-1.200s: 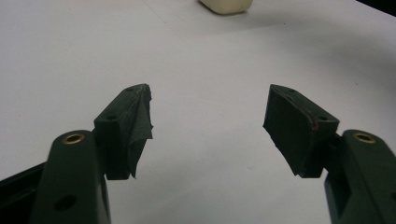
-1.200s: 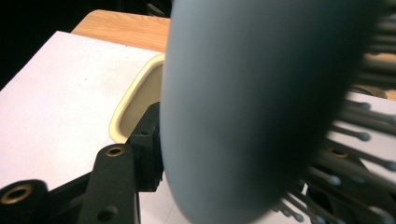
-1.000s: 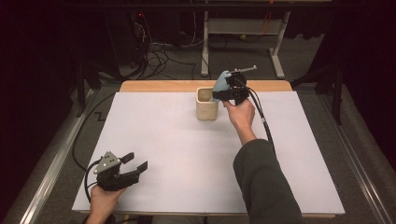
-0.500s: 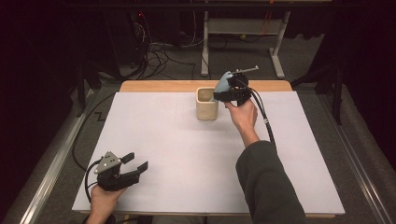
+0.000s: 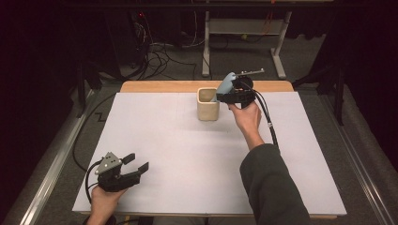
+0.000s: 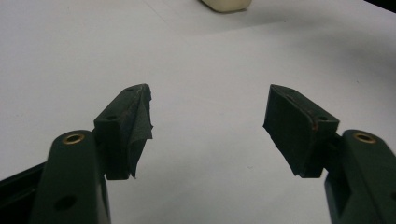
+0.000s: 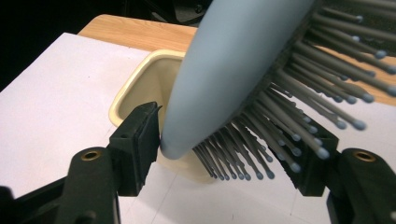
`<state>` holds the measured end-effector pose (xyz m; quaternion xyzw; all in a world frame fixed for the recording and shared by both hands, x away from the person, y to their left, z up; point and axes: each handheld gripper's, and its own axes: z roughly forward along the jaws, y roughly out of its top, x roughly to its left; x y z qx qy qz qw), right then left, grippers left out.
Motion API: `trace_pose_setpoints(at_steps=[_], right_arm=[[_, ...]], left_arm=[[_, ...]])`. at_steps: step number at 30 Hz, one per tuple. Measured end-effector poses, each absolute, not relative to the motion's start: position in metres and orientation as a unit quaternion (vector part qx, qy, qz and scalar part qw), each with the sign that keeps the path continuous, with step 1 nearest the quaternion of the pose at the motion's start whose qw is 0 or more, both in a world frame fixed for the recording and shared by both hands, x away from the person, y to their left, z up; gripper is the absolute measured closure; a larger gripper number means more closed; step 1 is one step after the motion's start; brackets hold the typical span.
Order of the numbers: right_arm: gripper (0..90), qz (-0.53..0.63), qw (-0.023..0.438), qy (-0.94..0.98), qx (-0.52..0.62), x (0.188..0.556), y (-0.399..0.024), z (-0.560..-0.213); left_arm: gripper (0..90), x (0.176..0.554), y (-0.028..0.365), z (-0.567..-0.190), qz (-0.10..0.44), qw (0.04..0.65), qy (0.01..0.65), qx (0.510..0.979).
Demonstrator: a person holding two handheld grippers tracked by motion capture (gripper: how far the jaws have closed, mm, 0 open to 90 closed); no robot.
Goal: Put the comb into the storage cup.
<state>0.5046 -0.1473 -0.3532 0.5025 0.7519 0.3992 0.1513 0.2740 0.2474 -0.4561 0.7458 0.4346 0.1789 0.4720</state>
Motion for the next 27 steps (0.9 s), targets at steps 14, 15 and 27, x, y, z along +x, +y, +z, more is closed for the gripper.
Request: trace_pose_setpoints(at_steps=[14, 15, 27], right_arm=[[33.2, 0.406, 0.161, 0.753, 0.492, 0.495, -0.154, -0.348], [33.1, 0.408, 0.162, 0.752, 0.491, 0.493, -0.155, -0.347], [32.3, 0.417, 0.174, 0.752, 0.479, 0.48, -0.164, -0.341]], left_arm=[[32.5, 0.273, 0.248, -0.456, 0.18, 0.471, 0.434, 0.747], [32.5, 0.273, 0.248, -0.456, 0.181, 0.472, 0.434, 0.746], [32.5, 0.273, 0.248, -0.456, 0.182, 0.473, 0.438, 0.743]])
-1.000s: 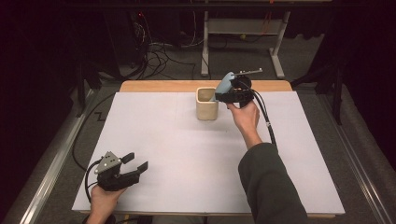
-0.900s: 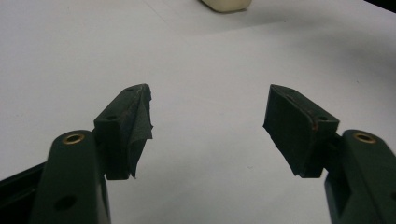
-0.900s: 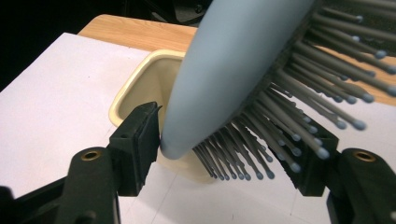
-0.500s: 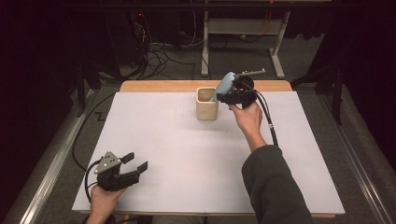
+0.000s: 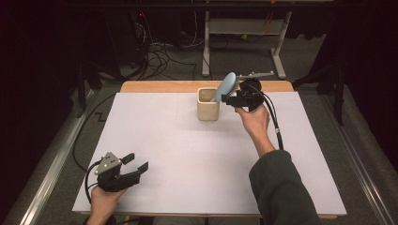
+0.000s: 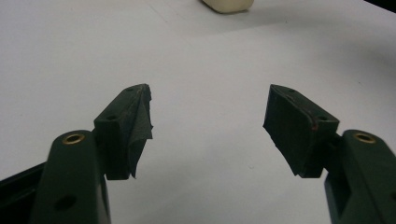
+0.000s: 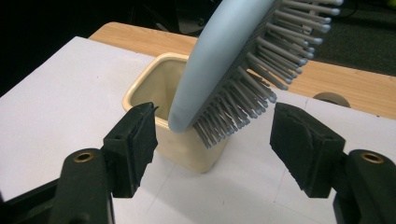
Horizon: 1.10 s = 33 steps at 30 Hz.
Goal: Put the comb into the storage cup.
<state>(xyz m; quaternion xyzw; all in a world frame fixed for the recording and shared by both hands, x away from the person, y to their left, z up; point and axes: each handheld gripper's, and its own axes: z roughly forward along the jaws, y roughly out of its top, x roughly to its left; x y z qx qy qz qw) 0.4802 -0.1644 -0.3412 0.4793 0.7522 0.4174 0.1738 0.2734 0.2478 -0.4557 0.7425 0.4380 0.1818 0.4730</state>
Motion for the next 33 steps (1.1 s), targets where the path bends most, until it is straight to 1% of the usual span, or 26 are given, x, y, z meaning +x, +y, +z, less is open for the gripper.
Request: trace_pose_setpoints(at_steps=[16, 33], right_arm=[[32.1, 0.422, 0.177, 0.751, 0.475, 0.47, -0.179, -0.342], [31.7, 0.431, 0.185, 0.753, 0.462, 0.46, -0.186, -0.338]], left_arm=[[32.5, 0.274, 0.248, -0.456, 0.182, 0.473, 0.44, 0.741], [32.6, 0.274, 0.249, -0.456, 0.182, 0.474, 0.441, 0.74]])
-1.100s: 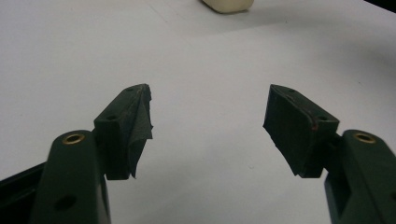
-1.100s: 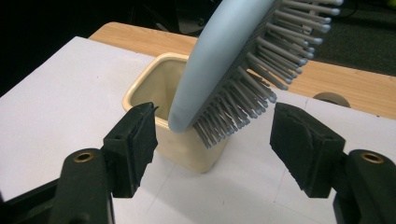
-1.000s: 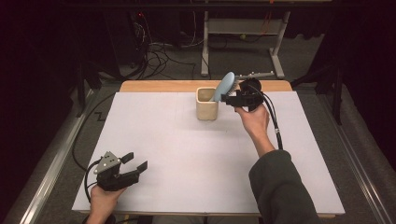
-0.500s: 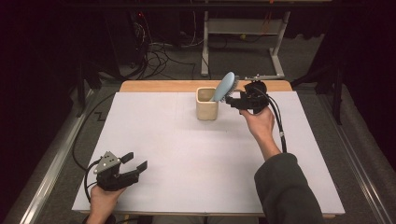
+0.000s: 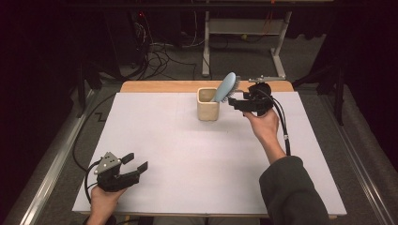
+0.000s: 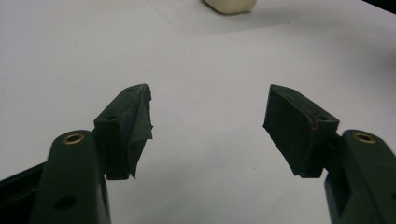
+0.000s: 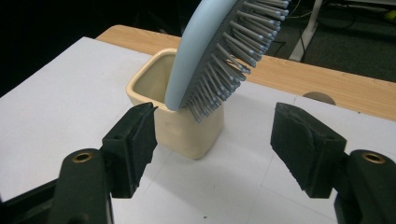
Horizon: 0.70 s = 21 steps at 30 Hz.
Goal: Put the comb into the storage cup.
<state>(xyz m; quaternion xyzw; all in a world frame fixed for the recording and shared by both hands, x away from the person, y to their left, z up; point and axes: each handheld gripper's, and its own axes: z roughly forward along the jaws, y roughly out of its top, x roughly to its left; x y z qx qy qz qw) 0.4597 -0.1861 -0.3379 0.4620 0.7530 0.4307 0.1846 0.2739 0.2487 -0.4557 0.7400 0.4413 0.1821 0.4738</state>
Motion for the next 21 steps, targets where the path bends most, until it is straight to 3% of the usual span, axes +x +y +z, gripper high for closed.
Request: trace_pose_setpoints(at_steps=[21], right_arm=[[30.2, 0.431, 0.194, 0.752, 0.459, 0.448, -0.2, -0.337]], left_arm=[[32.5, 0.274, 0.249, -0.456, 0.181, 0.473, 0.443, 0.739]])
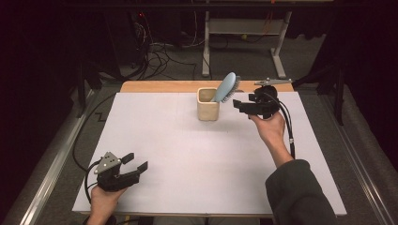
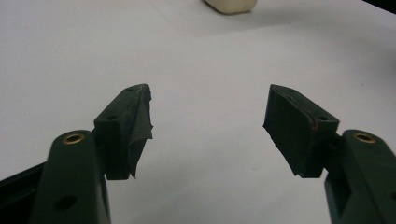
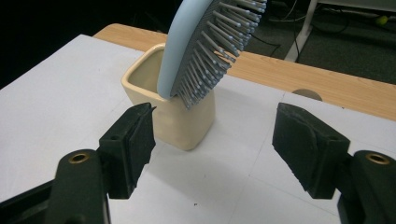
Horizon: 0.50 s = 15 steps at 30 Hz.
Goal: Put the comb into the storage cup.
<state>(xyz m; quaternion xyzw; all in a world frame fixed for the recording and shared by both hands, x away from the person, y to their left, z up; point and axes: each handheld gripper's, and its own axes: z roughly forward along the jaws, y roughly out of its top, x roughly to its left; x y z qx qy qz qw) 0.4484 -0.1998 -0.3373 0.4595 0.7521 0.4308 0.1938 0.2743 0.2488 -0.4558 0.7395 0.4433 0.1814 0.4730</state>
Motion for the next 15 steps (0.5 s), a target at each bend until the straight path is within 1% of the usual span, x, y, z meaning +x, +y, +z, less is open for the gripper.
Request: trace_pose_setpoints(at_steps=[15], right_arm=[[30.2, 0.437, 0.194, 0.746, 0.463, 0.44, -0.212, -0.339]], left_arm=[[32.5, 0.275, 0.249, -0.456, 0.181, 0.472, 0.444, 0.74]])
